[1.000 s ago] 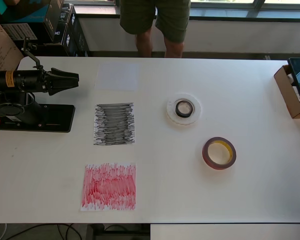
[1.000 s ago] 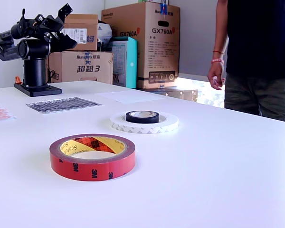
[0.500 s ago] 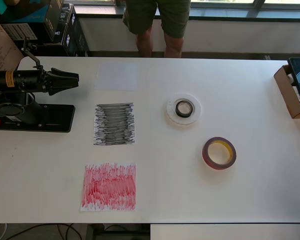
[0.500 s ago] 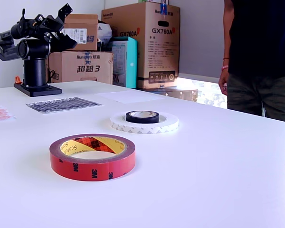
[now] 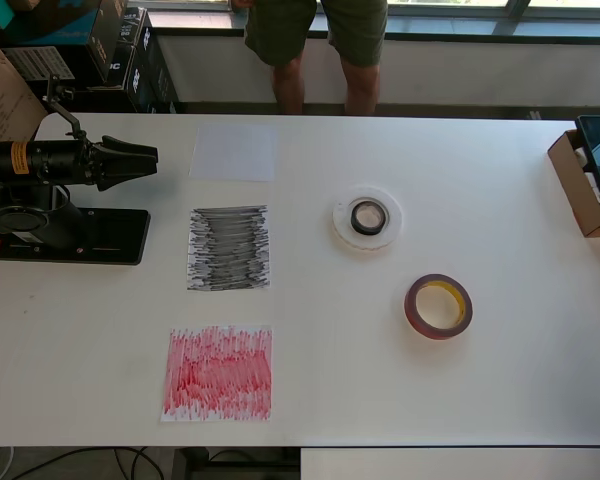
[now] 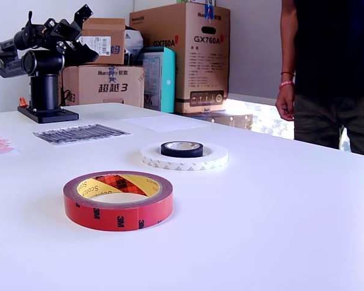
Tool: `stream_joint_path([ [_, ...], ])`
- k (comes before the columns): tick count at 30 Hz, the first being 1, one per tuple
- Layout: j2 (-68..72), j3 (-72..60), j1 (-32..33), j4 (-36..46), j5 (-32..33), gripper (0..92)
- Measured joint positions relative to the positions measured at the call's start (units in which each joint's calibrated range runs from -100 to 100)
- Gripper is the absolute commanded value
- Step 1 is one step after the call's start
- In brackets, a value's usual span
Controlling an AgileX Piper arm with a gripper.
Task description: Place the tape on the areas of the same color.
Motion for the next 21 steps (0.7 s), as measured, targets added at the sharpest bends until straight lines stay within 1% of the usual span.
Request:
stream_joint_path([
  [3, 0.0, 0.0, 0.7, 0.0, 0.9, 83.0],
  [6, 0.0, 0.0, 2.1, 0.0, 0.9, 83.0],
  [11, 0.0, 0.0, 2.5, -1.1, 0.1, 83.4],
  [17, 1.5, -1.5, -0.6, -1.3, -1.8, 83.0],
  [21, 5.7, -5.2, -2.9, -1.3, -2.6, 83.4],
])
